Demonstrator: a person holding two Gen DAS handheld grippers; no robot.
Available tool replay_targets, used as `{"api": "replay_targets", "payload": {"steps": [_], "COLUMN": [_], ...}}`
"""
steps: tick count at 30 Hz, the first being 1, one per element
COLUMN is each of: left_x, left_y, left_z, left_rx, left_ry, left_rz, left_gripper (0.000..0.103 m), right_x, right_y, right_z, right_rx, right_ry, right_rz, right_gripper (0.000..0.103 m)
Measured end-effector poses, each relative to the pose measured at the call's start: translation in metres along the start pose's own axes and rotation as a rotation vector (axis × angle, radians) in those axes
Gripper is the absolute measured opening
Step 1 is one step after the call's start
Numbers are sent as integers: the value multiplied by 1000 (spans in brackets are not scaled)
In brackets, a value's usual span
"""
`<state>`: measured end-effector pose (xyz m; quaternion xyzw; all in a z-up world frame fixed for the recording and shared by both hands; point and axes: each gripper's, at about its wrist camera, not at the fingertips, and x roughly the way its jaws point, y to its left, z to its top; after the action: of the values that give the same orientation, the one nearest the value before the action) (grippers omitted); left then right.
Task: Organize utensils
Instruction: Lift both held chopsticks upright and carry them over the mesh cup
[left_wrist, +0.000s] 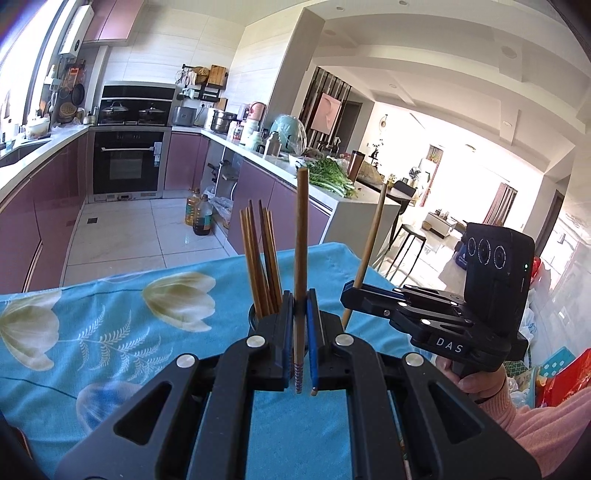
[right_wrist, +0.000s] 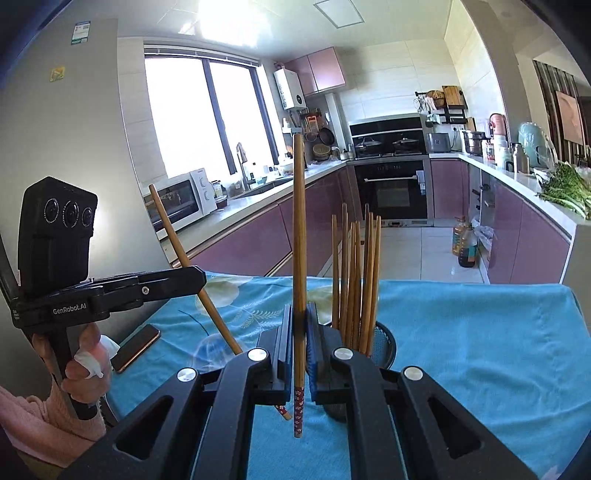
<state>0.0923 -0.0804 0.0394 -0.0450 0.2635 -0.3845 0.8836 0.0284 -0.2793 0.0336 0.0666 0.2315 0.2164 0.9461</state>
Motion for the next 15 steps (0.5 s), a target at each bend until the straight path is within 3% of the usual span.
{"api": "replay_targets", "payload": {"steps": [15], "left_x": [2], "left_y": [-12], "left_z": [29], "left_rx": [37], "left_ry": [-62], "left_rz": [-1], "left_gripper": [7], "right_x": [-7], "right_y": [-1], "right_z": [17], "right_rx": [-36], "right_ry": [-53], "right_rz": [-7], "right_gripper": [6]}}
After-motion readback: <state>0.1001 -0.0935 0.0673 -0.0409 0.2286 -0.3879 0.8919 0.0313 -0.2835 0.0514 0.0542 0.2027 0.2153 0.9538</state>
